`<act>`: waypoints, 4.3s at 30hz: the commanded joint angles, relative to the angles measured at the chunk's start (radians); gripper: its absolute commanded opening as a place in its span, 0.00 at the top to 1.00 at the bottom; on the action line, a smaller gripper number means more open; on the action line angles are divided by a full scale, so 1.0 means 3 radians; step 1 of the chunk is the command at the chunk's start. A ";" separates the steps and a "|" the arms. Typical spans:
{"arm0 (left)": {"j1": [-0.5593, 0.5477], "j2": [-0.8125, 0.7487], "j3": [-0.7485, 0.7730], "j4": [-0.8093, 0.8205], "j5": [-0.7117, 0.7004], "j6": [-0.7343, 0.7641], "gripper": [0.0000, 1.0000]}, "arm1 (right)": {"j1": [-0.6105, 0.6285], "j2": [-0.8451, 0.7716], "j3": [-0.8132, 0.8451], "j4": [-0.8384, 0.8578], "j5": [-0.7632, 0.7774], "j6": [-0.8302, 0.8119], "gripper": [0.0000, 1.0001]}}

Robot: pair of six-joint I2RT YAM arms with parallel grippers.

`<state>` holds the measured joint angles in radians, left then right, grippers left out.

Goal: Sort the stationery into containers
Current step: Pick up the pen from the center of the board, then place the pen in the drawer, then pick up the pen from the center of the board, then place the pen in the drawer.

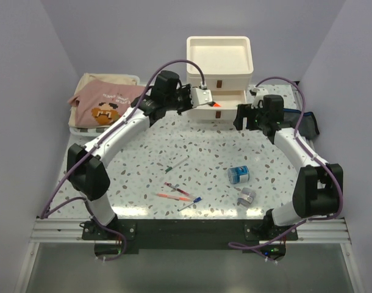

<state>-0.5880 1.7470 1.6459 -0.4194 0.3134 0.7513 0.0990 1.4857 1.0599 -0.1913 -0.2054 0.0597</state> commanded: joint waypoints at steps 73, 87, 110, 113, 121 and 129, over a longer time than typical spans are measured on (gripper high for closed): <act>-0.0213 0.0456 -0.1493 0.0033 -0.0094 -0.0924 0.66 | -0.0039 -0.0100 -0.0235 0.0239 0.0005 0.0016 0.14; -0.0203 0.0278 -0.1197 -0.0371 0.0228 -0.0628 1.00 | -0.0039 -0.0069 -0.0194 0.0224 0.0020 -0.0035 0.14; -0.0244 0.0757 0.0650 0.0676 -0.0165 0.0225 1.00 | -0.0044 -0.0094 -0.0158 0.0224 0.0107 0.0016 0.14; -0.0249 0.0946 0.0716 0.0886 -0.0323 0.0328 0.99 | -0.0049 -0.0120 -0.0184 0.0224 0.0112 0.0016 0.14; -0.0269 0.1115 0.0624 0.1561 -0.0507 0.0436 0.77 | -0.0059 -0.0146 -0.0215 0.0208 0.0097 0.0021 0.14; -0.0305 0.0809 0.0461 0.1822 -0.0789 0.0323 0.48 | -0.0064 -0.0110 -0.0210 0.0213 0.0061 0.0016 0.14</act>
<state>-0.6704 2.1044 1.8153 0.0040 0.1287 0.8635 0.0845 1.4704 0.9886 -0.1528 -0.1913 0.0608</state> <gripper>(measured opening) 0.510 0.862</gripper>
